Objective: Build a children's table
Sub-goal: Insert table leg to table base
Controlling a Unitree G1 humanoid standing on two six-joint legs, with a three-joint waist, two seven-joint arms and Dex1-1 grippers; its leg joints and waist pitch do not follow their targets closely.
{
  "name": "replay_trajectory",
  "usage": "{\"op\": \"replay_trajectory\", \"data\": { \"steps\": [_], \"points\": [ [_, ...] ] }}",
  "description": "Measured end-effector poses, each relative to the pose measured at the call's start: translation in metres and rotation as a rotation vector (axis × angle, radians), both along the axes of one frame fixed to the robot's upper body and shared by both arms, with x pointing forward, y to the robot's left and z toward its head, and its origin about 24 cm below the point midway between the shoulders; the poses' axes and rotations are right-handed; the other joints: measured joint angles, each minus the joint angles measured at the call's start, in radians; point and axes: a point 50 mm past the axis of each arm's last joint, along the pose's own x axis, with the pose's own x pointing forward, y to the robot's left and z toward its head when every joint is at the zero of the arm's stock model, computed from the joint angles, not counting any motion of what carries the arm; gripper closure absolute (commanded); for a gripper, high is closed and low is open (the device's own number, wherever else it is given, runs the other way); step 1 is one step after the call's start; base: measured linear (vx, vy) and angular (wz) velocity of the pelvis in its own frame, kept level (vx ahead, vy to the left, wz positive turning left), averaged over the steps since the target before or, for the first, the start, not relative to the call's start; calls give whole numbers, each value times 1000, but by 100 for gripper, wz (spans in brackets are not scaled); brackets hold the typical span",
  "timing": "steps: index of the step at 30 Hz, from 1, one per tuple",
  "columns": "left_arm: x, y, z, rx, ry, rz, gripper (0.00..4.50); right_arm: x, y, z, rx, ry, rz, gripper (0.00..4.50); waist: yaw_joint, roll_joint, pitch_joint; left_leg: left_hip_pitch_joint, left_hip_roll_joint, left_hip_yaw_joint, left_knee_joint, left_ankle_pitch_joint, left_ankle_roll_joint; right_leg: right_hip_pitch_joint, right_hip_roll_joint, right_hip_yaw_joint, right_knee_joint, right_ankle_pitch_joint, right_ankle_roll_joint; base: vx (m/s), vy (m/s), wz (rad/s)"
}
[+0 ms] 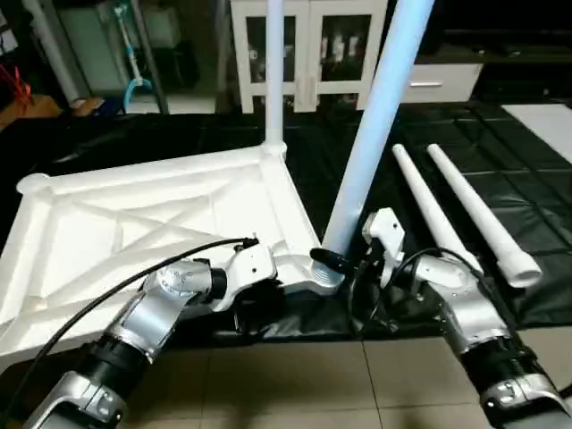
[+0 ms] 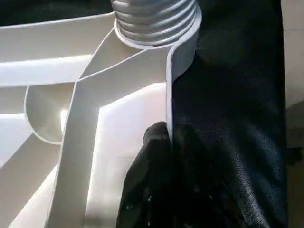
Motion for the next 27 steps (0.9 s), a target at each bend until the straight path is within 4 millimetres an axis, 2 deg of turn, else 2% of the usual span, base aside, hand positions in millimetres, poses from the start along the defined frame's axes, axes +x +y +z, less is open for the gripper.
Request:
{"op": "replay_trajectory", "data": {
  "steps": [2, 5, 7, 8, 9, 10, 11, 12, 13, 14, 15, 18, 22, 27],
  "points": [
    [1, 1, -1, 13, -9, 16, 450, 2, 3, -1, -7, -12, -9, 263, -11, 5, 1, -2, 0, -7, -2, 0, 0, 3, 0, -9, -14, 0, 0, -71, 45, -14],
    [2, 5, 0, 25, -20, 45, 450, 7, 8, -1, -9, -23, -21, 263, -23, 13, 9, -2, -5, -23, -5, 0, 0, 7, -3, -23, -29, -3, 0, -42, 28, -10],
    [3, 5, 0, 26, -25, 51, 450, 9, 9, 0, -7, -25, -21, 263, -34, 20, 18, 0, -5, -26, -14, 0, 0, 13, -10, -42, -38, -6, -5, -65, 20, -4],
    [3, 5, 0, 24, -25, 52, 450, 9, 9, 0, -7, -26, -22, 263, -35, 21, 21, 1, -6, -22, -21, 0, 0, 18, -15, -50, -40, -8, -8, -62, 11, 3],
    [3, 5, 0, 22, -27, 53, 450, 10, 9, 1, -7, -25, -23, 263, -31, 18, 27, 0, -6, -14, -34, 0, 0, 19, -17, -48, -25, -23, -15, -94, -20, 9],
    [4, 5, 0, 21, -25, 53, 450, 11, 9, 3, -4, -26, -25, 263, -26, 13, 28, 4, -5, -1, -45, 0, 0, 16, -17, -41, -8, -43, -26, -79, -74, 17],
    [4, 4, 0, 19, -22, 54, 450, 12, 8, 3, -1, -21, -30, 263, -19, 1, 28, 13, -5, 15, -54, 0, 0, 12, -18, -31, 0, -52, -28, -79, -74, 17],
    [5, 3, 0, 16, -24, 53, 450, 13, 8, 5, -2, -20, -29, 263, -12, -9, 29, 21, -6, 15, -29, -27, -17, -4, -19, -21, -2, -53, -23, -7, -89, 10],
    [5, 3, 0, 14, -24, 49, 450, 15, 9, 6, -6, -14, -24, 263, 4, -3, 32, 17, -5, -9, 0, -57, -2, -6, -21, -25, -2, -52, -20, 76, -12, -36],
    [6, 4, 2, 12, -21, 38, 450, 17, 10, 9, -7, -9, -16, 263, 12, 13, 31, 15, -6, -44, 9, -51, -8, -10, -20, -45, -2, -51, -18, 76, -12, -36],
    [8, 3, 6, 12, -24, 27, 450, 19, 8, 13, 0, -5, -16, 263, 15, 25, 32, 9, -4, -50, 4, -26, -17, -15, -14, -47, -3, -47, -19, 39, 26, -29],
    [9, 1, 8, 10, -27, 18, 450, 23, 6, 17, 1, 29, -21, 263, 7, 18, 35, 11, -1, -35, 4, -25, -18, -16, -14, -41, -12, -10, -49, -18, 0, 4],
    [14, 2, 11, 15, -24, 3, 450, 28, 8, 22, -4, 45, -21, 263, -7, 28, 42, 10, -3, -33, 4, -25, -18, -15, -17, -41, -17, -10, -49, 0, 0, 0],
    [18, 1, 13, 14, -28, -11, 450, 30, 6, 25, -8, 49, -26, 263, -9, 30, 43, 7, -2, -32, 4, -25, -18, -17, -17, -41, -18, -6, -49, 0, 0, 0]
  ]
}}
